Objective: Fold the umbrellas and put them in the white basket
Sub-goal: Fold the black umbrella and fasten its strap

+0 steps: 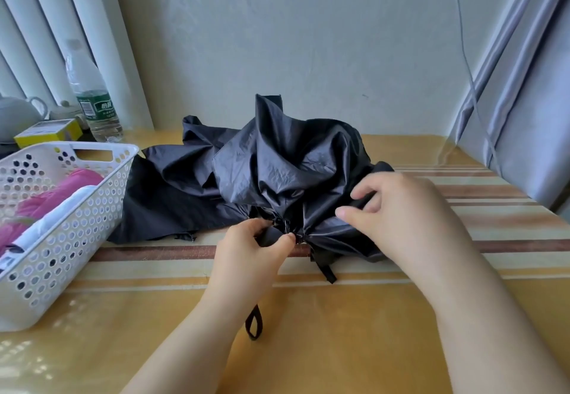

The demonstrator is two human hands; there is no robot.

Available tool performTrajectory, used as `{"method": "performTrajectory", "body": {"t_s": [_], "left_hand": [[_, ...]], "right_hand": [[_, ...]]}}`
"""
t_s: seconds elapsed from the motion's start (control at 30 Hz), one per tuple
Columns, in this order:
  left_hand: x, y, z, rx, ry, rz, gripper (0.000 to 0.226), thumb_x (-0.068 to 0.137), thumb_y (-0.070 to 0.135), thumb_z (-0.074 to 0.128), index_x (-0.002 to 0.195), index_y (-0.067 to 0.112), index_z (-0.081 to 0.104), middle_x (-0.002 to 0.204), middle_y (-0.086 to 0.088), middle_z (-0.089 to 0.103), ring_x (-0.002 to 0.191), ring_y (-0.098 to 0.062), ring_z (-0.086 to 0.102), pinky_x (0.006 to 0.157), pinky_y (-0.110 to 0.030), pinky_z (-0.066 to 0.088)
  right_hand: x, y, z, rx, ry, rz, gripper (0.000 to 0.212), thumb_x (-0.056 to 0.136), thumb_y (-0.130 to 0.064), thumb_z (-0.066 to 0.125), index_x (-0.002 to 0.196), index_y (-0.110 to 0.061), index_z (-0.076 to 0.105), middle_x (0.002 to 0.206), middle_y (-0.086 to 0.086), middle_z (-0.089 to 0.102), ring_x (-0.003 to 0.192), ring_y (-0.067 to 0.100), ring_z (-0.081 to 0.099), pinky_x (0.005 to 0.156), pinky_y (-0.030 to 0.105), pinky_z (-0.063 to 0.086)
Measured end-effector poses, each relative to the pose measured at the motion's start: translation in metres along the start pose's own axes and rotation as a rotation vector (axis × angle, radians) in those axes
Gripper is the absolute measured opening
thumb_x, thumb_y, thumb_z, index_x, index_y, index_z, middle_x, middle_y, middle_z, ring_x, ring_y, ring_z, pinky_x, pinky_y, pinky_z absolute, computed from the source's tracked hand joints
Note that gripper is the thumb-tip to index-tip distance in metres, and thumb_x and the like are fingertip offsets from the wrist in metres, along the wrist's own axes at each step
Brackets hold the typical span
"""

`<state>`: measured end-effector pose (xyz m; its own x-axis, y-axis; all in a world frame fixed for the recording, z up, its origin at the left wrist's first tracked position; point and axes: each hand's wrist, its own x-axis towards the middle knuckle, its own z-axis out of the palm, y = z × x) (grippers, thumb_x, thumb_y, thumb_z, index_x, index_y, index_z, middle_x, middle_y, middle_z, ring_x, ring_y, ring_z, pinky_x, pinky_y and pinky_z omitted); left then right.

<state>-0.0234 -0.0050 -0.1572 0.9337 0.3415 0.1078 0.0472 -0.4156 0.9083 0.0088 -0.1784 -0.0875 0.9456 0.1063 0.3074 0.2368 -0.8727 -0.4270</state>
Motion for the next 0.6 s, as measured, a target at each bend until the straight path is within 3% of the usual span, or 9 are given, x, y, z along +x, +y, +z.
{"method": "performTrajectory", "body": {"t_s": [0.1, 0.17, 0.2, 0.23, 0.3, 0.4, 0.5, 0.6], "left_hand": [[0.001, 0.0, -0.001, -0.049, 0.013, -0.021, 0.018, 0.082, 0.029, 0.072, 0.093, 0.024, 0.06, 0.082, 0.014, 0.064, 0.077, -0.002, 0.059, 0.059, -0.008, 0.04], [0.001, 0.001, -0.001, -0.088, 0.028, -0.028, 0.027, 0.081, 0.026, 0.073, 0.105, 0.026, 0.06, 0.09, 0.013, 0.065, 0.085, -0.001, 0.061, 0.069, -0.014, 0.044], [0.0, 0.003, -0.002, -0.094, 0.027, -0.026, 0.027, 0.081, 0.025, 0.073, 0.105, 0.022, 0.063, 0.088, 0.01, 0.067, 0.083, -0.002, 0.062, 0.068, -0.017, 0.045], [0.0, 0.003, -0.001, -0.097, 0.028, -0.022, 0.022, 0.081, 0.024, 0.073, 0.102, 0.02, 0.066, 0.084, 0.006, 0.069, 0.078, -0.004, 0.063, 0.064, -0.018, 0.045], [-0.002, 0.007, -0.001, -0.111, 0.037, -0.015, 0.01, 0.081, 0.022, 0.073, 0.085, 0.028, 0.067, 0.076, -0.002, 0.069, 0.069, -0.007, 0.063, 0.059, -0.016, 0.046], [-0.005, 0.008, -0.001, -0.099, 0.039, 0.002, 0.011, 0.08, 0.02, 0.073, 0.075, 0.027, 0.066, 0.076, -0.005, 0.07, 0.067, -0.016, 0.063, 0.06, -0.019, 0.046], [-0.008, 0.011, -0.002, -0.067, 0.047, 0.01, 0.021, 0.079, 0.019, 0.073, 0.066, 0.031, 0.061, 0.08, -0.01, 0.07, 0.06, -0.012, 0.056, 0.053, -0.015, 0.043], [-0.008, 0.013, -0.004, -0.105, 0.023, 0.0, 0.022, 0.079, 0.014, 0.073, 0.069, 0.032, 0.063, 0.072, -0.004, 0.072, 0.062, -0.007, 0.062, 0.058, -0.018, 0.048]], "right_hand": [[-0.002, -0.007, -0.002, 0.101, 0.126, -0.312, 0.024, 0.084, -0.026, 0.071, 0.108, -0.033, 0.068, 0.085, -0.018, 0.065, 0.072, -0.008, 0.054, 0.067, 0.017, 0.044], [-0.002, -0.013, 0.011, 0.089, 0.038, -0.611, 0.045, 0.087, -0.003, 0.063, 0.121, -0.031, 0.065, 0.114, -0.015, 0.06, 0.096, -0.005, 0.05, 0.084, 0.017, 0.041], [0.001, -0.011, 0.023, 0.043, -0.026, -0.698, 0.056, 0.085, 0.008, 0.057, 0.126, -0.031, 0.063, 0.131, -0.011, 0.053, 0.111, 0.006, 0.046, 0.093, 0.023, 0.04], [0.004, -0.007, 0.034, -0.006, -0.092, -0.72, 0.067, 0.083, 0.014, 0.052, 0.13, -0.033, 0.059, 0.144, -0.013, 0.042, 0.12, 0.014, 0.038, 0.098, 0.029, 0.039], [0.009, 0.003, 0.043, -0.057, -0.201, -0.627, 0.081, 0.084, 0.018, 0.045, 0.137, -0.042, 0.047, 0.152, -0.023, 0.023, 0.127, 0.013, 0.028, 0.101, 0.034, 0.04], [0.013, 0.015, 0.04, -0.095, -0.307, -0.509, 0.088, 0.088, 0.012, 0.048, 0.144, -0.051, 0.026, 0.144, -0.024, 0.026, 0.119, 0.011, 0.032, 0.095, 0.035, 0.044], [0.015, 0.016, 0.038, -0.249, -0.281, -0.505, 0.099, 0.085, -0.001, 0.063, 0.146, -0.055, 0.008, 0.126, -0.012, 0.029, 0.106, 0.013, 0.035, 0.086, 0.03, 0.041], [0.019, 0.015, 0.05, -0.347, -0.119, -0.511, 0.095, 0.074, -0.021, 0.079, 0.145, -0.05, 0.024, 0.125, -0.006, 0.029, 0.116, 0.02, 0.028, 0.098, 0.035, 0.019]]}}
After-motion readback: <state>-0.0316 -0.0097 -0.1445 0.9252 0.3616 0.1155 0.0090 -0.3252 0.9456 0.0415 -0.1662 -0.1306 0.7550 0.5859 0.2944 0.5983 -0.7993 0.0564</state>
